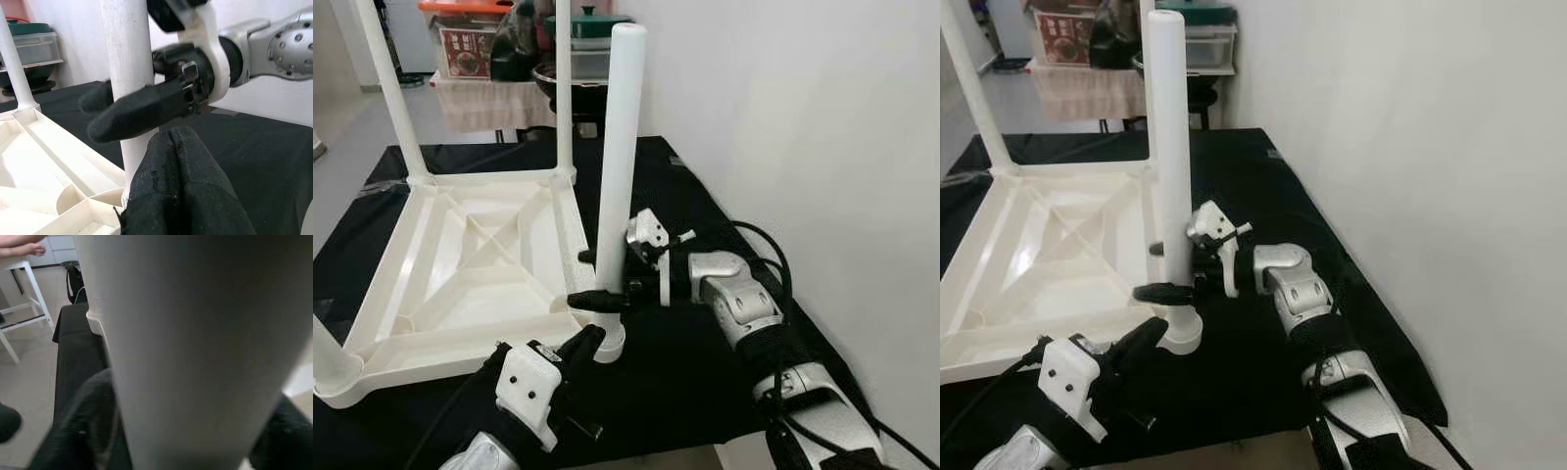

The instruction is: Building children table

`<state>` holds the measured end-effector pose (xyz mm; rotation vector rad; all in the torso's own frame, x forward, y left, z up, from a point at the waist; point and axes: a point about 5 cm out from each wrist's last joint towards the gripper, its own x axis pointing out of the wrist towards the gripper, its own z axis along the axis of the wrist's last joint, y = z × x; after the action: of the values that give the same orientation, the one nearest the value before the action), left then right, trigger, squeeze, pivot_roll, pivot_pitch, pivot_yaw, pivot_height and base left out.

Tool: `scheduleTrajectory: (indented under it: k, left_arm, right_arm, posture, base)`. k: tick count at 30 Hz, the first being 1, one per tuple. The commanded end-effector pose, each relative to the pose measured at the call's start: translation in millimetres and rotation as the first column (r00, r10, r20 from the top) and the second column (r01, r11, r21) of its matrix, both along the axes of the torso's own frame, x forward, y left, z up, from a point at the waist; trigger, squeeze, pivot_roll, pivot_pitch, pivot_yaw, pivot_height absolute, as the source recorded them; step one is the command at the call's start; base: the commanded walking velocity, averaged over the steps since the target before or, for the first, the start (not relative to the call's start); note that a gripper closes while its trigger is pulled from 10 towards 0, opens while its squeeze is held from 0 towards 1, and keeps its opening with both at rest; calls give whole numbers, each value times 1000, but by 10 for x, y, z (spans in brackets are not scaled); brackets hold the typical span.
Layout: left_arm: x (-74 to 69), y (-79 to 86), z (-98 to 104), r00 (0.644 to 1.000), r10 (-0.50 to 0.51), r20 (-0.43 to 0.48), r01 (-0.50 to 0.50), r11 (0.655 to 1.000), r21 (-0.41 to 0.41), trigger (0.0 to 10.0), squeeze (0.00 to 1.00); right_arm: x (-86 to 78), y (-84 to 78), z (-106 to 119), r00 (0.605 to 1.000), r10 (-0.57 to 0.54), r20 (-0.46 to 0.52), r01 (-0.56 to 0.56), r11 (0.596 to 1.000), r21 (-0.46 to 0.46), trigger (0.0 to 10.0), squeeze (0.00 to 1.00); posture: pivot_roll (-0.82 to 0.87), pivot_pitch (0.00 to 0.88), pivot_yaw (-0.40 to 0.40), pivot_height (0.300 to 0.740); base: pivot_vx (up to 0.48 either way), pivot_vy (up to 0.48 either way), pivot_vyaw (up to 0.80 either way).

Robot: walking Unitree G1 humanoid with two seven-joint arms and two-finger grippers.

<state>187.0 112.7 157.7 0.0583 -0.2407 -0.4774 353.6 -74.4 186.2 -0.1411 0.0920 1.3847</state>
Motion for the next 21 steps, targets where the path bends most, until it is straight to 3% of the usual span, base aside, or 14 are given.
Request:
scheduleTrajectory:
  k: [1, 2, 8, 10, 12, 16, 18, 19, 20, 21]
  left_arm:
    - [3, -2, -36, 1000, 7, -14, -7, 1000, 17, 10000, 0]
    - [2, -2, -35, 1000, 7, -15, -7, 1000, 18, 10000, 0]
    - [-15, 9, -35, 1000, 9, -18, -8, 1000, 22, 10000, 0]
    - [-46, 37, -35, 999, 29, -25, -29, 999, 22, 10000, 0]
    - [-103, 89, -29, 996, 79, -40, -78, 996, 31, 10000, 0]
    - [-131, 113, -37, 993, 101, -56, -99, 995, 32, 10000, 0]
    - [-190, 178, -69, 986, 131, -99, -132, 991, 2, 10000, 0]
    - [-211, 205, -81, 984, 138, -115, -139, 990, -5, 10000, 0]
    - [-211, 205, -81, 984, 138, -115, -139, 990, -5, 10000, 0]
    - [-212, 213, -83, 984, 135, -117, -136, 991, 1, 10000, 0]
  right_arm:
    - [26, 13, 27, 1000, 4, 19, -4, 1000, 5, 745, 0]
    - [32, -4, 13, 1000, 10, 7, -10, 1000, 16, 0, 0]
    - [49, -74, -56, 1000, -11, -9, 11, 1000, 23, 0, 0]
    - [86, -151, -69, 997, -72, 6, 72, 997, 22, 0, 0]
    - [174, -346, -45, 970, -240, 42, 239, 971, 18, 0, 0]
    - [191, -449, -51, 947, -315, 65, 315, 949, 8, 0, 0]
    - [29, -597, -225, 772, -635, -16, 635, 772, -4, 0, 0]
    - [-176, -654, -300, 590, -805, -61, 806, 592, -16, 0, 0]
    - [-176, -654, -300, 590, -805, -61, 806, 592, -16, 0, 0]
    - [-327, -616, -313, 493, -867, -73, 869, 494, -3, 0, 0]
  posture:
    - [104, 11, -100, 740]
    - [105, 12, -99, 740]
    - [106, 14, -88, 740]
    - [106, 17, -84, 740]
    - [105, 21, -78, 740]
    - [95, 32, -77, 740]
    - [73, 49, -72, 740]
    - [60, 50, -57, 740]
    - [60, 50, -57, 740]
    - [57, 50, -53, 740]
  base:
    - [0, 0, 0]
    - [0, 0, 0]
    - [0, 0, 0]
    - [0, 0, 0]
    - [0, 0, 0]
    - [0, 0, 0]
    - [0, 0, 0]
    - [0, 0, 0]
    - [0, 0, 0]
    - [0, 0, 0]
